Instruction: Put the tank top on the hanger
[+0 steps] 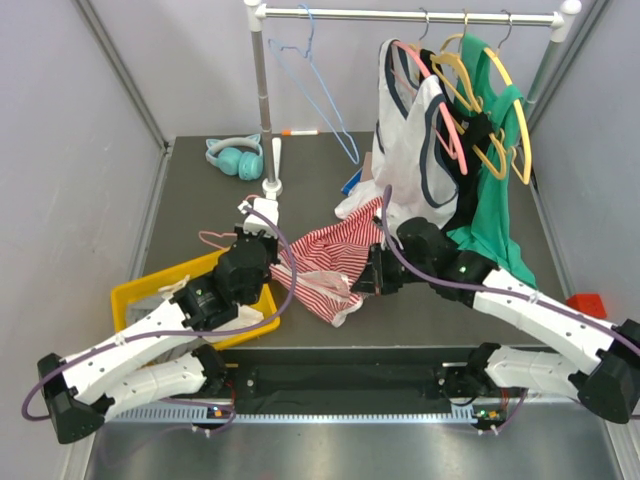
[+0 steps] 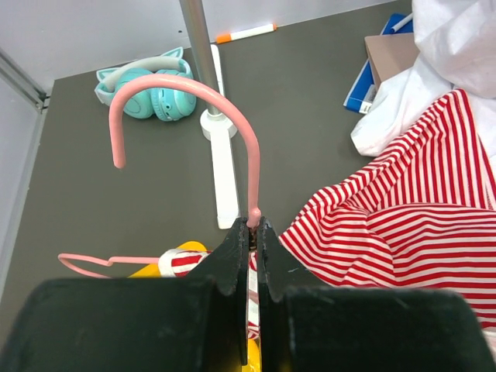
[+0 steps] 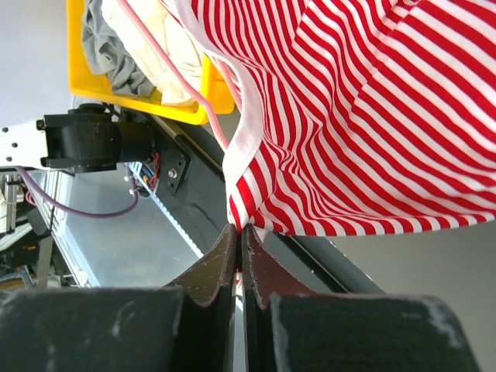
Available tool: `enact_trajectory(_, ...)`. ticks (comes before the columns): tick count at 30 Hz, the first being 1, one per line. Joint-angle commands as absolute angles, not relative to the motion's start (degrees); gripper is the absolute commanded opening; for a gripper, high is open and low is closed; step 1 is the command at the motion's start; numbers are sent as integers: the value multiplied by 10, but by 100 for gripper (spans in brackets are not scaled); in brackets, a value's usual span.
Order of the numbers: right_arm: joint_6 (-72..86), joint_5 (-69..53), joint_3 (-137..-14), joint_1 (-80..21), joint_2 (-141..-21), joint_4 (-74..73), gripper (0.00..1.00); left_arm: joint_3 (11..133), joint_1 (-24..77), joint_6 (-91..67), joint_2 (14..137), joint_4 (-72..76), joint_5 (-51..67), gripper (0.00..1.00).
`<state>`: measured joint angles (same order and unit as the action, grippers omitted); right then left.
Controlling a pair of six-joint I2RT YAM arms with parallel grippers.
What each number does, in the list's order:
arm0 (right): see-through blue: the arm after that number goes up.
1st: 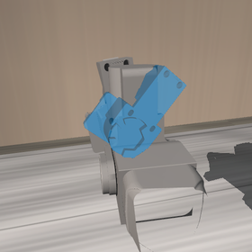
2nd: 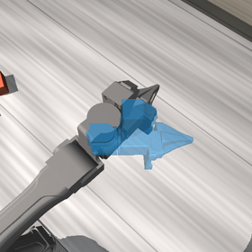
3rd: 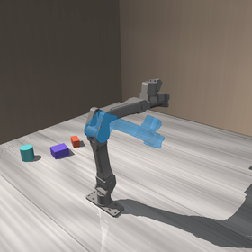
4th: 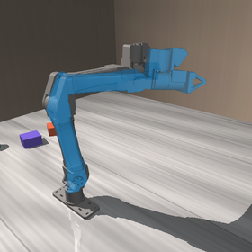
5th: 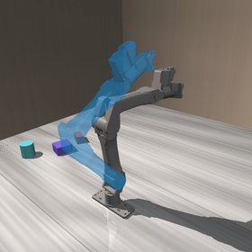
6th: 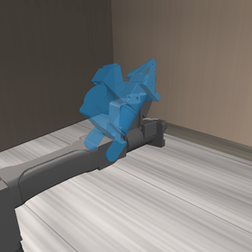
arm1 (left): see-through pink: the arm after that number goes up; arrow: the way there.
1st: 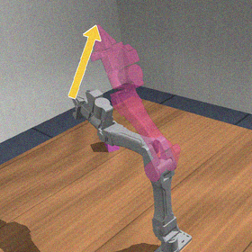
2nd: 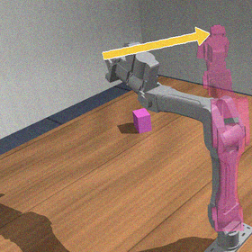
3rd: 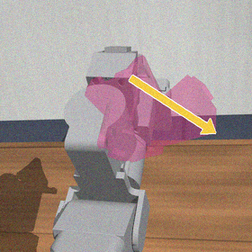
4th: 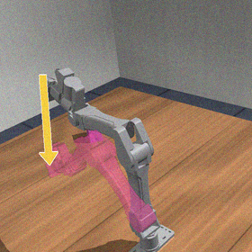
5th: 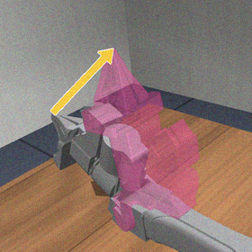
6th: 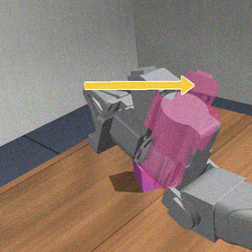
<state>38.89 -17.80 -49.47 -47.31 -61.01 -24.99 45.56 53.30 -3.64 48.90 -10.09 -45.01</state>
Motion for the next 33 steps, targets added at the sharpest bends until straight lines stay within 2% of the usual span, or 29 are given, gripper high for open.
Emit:
enact_trajectory(1,377,-191,-533,-467,-632,-203,0,461,533,-51,491,-59,-436,0)
enact_trajectory(21,330,-185,-589,-455,-706,-194,0,462,533,-78,452,-95,-406,0)
enact_trajectory(33,338,-193,-653,-468,-758,-165,0,466,533,-90,488,-62,-381,0)
